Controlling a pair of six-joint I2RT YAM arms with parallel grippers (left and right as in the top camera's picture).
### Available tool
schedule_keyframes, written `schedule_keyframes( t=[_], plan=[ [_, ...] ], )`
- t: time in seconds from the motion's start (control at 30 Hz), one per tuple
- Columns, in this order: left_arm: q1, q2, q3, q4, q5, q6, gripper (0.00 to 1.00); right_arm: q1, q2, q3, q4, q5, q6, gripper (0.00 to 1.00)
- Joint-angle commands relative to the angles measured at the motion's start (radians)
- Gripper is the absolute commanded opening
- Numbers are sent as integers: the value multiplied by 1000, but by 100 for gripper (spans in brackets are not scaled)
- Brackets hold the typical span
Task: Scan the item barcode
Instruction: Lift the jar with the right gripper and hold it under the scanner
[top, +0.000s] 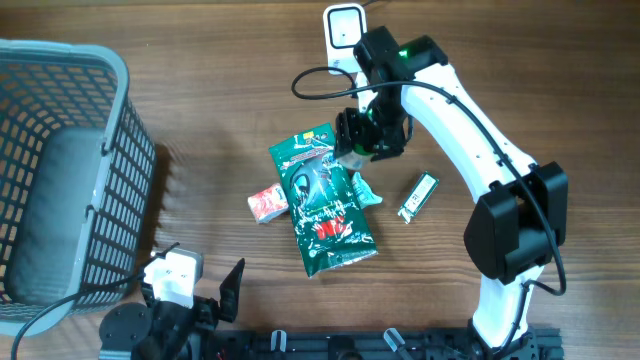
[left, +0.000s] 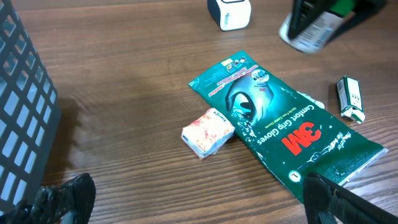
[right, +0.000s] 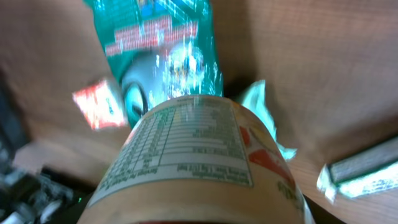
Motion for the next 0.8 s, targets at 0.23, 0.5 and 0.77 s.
schedule_keyframes(
  t=[0.23, 0.5, 0.77],
  plan=[
    [0, -5, 0, 2, 12, -9, 100, 0, -17, 8, 549, 406, 26, 56],
    [0, -5, 0, 2, 12, -9, 100, -5, 98, -58, 1051, 564, -110, 56],
    [0, -5, 0, 2, 12, -9, 100, -10, 290, -58, 1400, 612, -209, 56]
  ],
)
